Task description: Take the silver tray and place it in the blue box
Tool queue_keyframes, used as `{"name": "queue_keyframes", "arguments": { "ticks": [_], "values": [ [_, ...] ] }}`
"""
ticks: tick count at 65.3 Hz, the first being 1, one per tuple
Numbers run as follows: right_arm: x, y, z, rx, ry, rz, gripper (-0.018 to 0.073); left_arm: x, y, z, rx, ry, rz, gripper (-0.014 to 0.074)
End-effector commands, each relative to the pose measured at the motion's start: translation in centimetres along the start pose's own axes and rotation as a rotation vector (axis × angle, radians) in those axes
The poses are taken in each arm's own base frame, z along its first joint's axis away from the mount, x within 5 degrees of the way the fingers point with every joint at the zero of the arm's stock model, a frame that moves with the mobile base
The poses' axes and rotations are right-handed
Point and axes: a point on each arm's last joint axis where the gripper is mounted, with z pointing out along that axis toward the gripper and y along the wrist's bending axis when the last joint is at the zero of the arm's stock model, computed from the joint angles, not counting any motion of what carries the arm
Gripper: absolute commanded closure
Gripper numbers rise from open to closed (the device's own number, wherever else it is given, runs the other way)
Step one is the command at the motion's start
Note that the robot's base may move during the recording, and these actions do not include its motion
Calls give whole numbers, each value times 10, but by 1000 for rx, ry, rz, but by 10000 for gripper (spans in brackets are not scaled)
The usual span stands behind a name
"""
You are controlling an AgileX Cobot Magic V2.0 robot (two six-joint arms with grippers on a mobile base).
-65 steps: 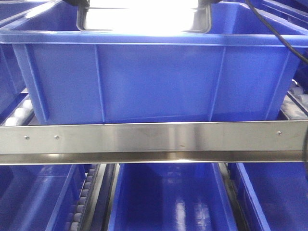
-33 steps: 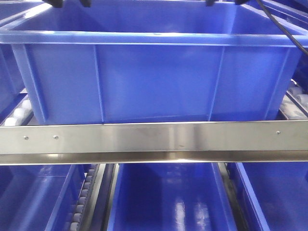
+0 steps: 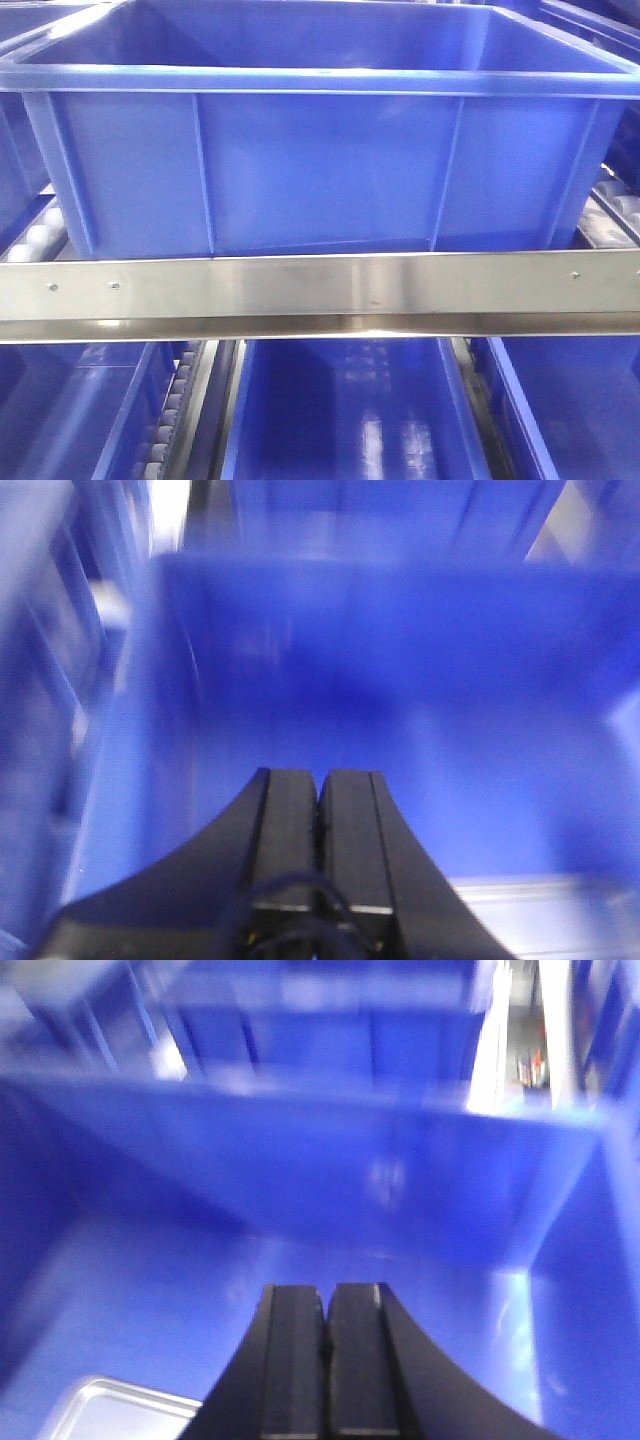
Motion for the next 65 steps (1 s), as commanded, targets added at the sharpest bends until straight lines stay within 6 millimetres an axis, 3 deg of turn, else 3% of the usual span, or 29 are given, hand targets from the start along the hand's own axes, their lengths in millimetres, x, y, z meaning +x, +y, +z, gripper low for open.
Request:
{"name": "queue_keyframes", "arguments": {
  "ticks": [1,18,31,41,53,65],
  "values": [
    [-20,6,-38,-88,-116,-36,507,-15,3,-39,69,-101,-1,689],
    [46,12,-120,-338,-134,-141,507,43,15,-115,300,-177,24,689],
    [86,0,-185,-332,-189,-146,507,99,42,-178,326,-232,18,690],
    [105,-6,-224,-340,-285,-153,510,132,58,-212,342,-318,6,690],
    [112,-9,-248,-346,-373,-159,510,154,68,-234,355,-405,-6,691],
    [113,-10,-249,-346,-378,-160,510,163,69,-233,355,-397,-4,691]
  ]
}}
